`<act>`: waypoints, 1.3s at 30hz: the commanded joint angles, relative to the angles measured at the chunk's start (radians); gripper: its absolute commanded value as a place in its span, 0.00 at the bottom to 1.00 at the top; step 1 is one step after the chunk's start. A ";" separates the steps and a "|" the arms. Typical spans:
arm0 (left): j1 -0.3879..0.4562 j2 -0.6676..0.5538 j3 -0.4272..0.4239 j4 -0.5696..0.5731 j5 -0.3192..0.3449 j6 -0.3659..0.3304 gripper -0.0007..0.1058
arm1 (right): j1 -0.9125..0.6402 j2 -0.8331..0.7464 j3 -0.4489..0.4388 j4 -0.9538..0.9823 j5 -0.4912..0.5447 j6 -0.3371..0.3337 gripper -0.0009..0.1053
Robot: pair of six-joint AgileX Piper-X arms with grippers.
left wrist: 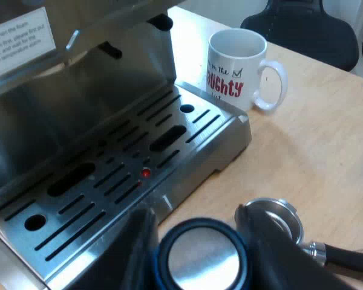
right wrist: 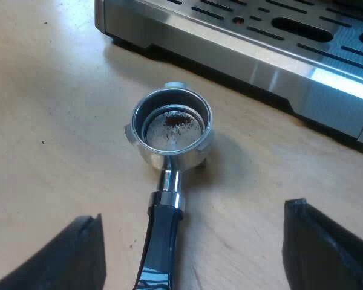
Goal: Grind coffee beans and then tamp
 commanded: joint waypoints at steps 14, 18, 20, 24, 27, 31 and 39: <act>-0.265 0.143 -0.010 -0.166 -0.085 0.022 0.10 | -0.003 -0.007 -0.001 -0.008 0.007 -0.009 0.60; -0.343 0.207 -0.010 -0.230 -0.129 0.022 0.10 | -0.003 -0.007 -0.001 -0.008 0.007 -0.009 0.60; -0.384 0.244 -0.010 -0.263 -0.167 0.022 0.10 | -0.003 -0.007 -0.001 -0.008 0.007 -0.009 0.60; -0.415 0.294 -0.010 -0.315 -0.174 0.022 0.10 | -0.003 -0.007 -0.001 -0.008 0.007 -0.009 0.60; -0.423 0.336 -0.010 -0.360 -0.174 0.022 0.10 | -0.003 -0.007 -0.001 -0.008 0.007 -0.009 0.60; -0.423 0.388 -0.020 -0.401 -0.174 0.022 0.10 | -0.003 -0.007 -0.001 -0.008 0.007 -0.009 0.60; -0.423 0.492 -0.086 -0.410 -0.174 0.030 0.10 | -0.003 -0.007 -0.001 -0.008 0.007 -0.009 0.60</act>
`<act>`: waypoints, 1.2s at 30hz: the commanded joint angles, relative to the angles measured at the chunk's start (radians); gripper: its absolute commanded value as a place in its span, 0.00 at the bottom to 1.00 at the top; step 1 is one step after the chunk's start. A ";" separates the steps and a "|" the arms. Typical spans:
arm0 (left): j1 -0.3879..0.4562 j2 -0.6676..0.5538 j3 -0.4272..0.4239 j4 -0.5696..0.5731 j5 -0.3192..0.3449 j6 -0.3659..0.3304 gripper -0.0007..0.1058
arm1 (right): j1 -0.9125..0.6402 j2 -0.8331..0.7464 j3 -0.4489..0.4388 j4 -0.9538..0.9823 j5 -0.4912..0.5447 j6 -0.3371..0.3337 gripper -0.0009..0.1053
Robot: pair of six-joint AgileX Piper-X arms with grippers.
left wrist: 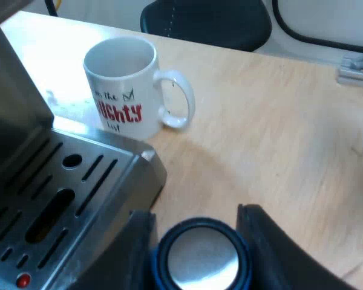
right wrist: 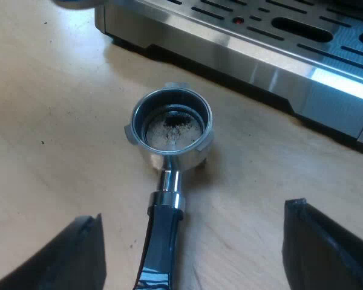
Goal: Grind coffee beans and then tamp
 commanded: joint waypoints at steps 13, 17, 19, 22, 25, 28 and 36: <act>-0.090 0.098 -0.038 -0.034 0.027 0.186 0.10 | -0.003 -0.007 -0.001 -0.008 0.007 -0.009 0.60; -0.106 0.127 -0.038 -0.045 -0.008 0.186 0.10 | -0.003 -0.007 -0.001 -0.008 0.007 -0.009 0.60; -0.106 0.154 -0.038 -0.053 -0.008 0.186 0.10 | -0.003 -0.007 -0.001 -0.008 0.007 -0.007 0.60; -0.106 0.180 -0.038 -0.061 -0.008 0.186 0.10 | -0.003 -0.007 -0.001 -0.008 0.007 -0.007 0.60; -0.106 0.198 -0.038 -0.065 -0.008 0.186 0.10 | -0.003 -0.007 -0.001 -0.008 0.007 -0.004 0.60; -0.106 0.213 -0.038 -0.083 -0.008 0.186 0.10 | -0.003 -0.007 -0.001 -0.008 0.007 -0.004 0.60; -0.106 0.266 -0.038 -0.085 -0.008 0.186 0.10 | -0.003 -0.007 -0.001 -0.008 0.007 -0.004 0.60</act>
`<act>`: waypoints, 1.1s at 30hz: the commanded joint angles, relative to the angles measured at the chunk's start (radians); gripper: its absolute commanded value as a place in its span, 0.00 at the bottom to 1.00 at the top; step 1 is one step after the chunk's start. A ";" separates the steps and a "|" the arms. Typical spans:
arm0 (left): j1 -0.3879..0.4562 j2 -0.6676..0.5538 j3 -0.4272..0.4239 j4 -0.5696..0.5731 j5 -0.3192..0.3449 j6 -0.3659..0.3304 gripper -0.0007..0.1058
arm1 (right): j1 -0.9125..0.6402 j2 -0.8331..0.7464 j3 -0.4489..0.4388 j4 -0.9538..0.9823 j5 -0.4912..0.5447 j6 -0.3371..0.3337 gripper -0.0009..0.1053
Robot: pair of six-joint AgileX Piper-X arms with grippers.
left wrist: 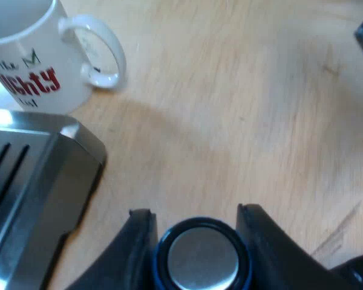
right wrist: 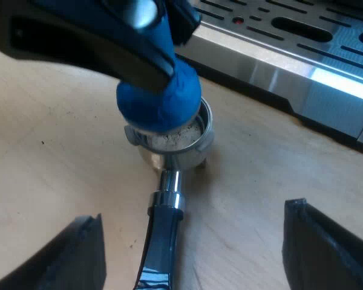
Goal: Grind coffee beans and then tamp
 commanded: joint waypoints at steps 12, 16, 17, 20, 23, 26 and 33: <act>0.045 0.015 -0.008 -0.016 -0.053 -0.001 0.10 | -0.003 -0.007 -0.001 0.009 0.007 -0.004 0.60; 0.050 0.015 -0.008 -0.016 -0.001 -0.001 0.10 | -0.003 -0.007 -0.001 0.009 0.007 -0.004 0.60; 0.050 0.015 -0.008 -0.016 0.005 -0.001 0.10 | -0.003 -0.007 -0.001 0.009 0.007 -0.004 0.60; 0.050 0.015 -0.008 -0.016 0.045 -0.001 0.10 | -0.003 -0.007 -0.001 0.009 0.007 -0.004 0.60; 0.050 0.015 -0.008 -0.016 0.045 -0.001 0.10 | -0.003 -0.007 -0.001 0.009 0.007 -0.004 0.60; 0.050 0.015 -0.008 -0.016 0.045 -0.001 0.10 | -0.003 -0.007 -0.001 0.009 0.007 -0.004 0.60; 0.050 0.041 -0.008 -0.016 0.045 -0.001 0.10 | -0.003 -0.007 -0.001 0.009 0.007 -0.004 0.60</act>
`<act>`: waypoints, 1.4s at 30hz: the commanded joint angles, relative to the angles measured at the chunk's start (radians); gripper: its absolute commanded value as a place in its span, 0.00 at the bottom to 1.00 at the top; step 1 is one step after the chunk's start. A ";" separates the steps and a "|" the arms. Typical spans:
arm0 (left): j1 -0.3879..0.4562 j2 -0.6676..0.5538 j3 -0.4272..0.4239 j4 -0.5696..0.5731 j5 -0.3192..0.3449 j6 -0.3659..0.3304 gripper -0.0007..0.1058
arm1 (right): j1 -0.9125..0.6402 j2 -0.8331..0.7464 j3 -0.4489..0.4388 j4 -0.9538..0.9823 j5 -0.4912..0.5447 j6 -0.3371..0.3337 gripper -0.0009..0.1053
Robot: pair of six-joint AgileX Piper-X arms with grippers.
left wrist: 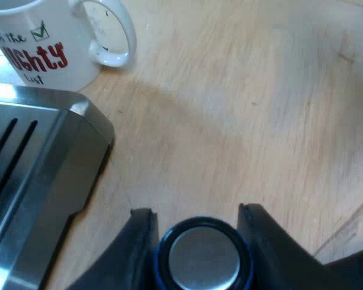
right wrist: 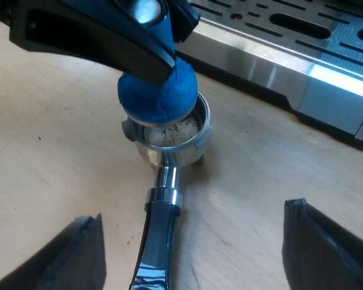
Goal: Grind coffee beans and then tamp
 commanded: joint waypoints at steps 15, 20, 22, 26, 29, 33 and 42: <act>-0.001 0.047 -0.008 -0.053 0.006 -0.001 0.10 | -0.003 -0.007 -0.001 0.002 0.007 -0.004 0.60; -0.001 0.047 -0.008 -0.067 -0.005 -0.001 0.10 | -0.003 -0.007 -0.001 0.002 0.007 -0.004 0.60; -0.001 0.050 -0.008 -0.067 -0.010 -0.001 0.10 | -0.003 -0.007 -0.001 0.002 0.007 -0.004 0.60; -0.001 0.066 -0.008 -0.067 -0.013 -0.001 0.10 | -0.003 -0.007 -0.001 0.002 0.007 -0.004 0.60; -0.001 0.082 -0.008 -0.067 -0.013 -0.001 0.10 | -0.003 -0.007 -0.001 0.002 0.007 -0.004 0.60; -0.001 0.086 -0.008 -0.067 -0.015 -0.001 0.10 | -0.003 -0.007 -0.001 0.002 0.007 -0.004 0.60; -0.001 0.086 -0.008 -0.053 -0.017 -0.001 0.10 | -0.003 -0.007 -0.001 0.002 0.007 -0.004 0.60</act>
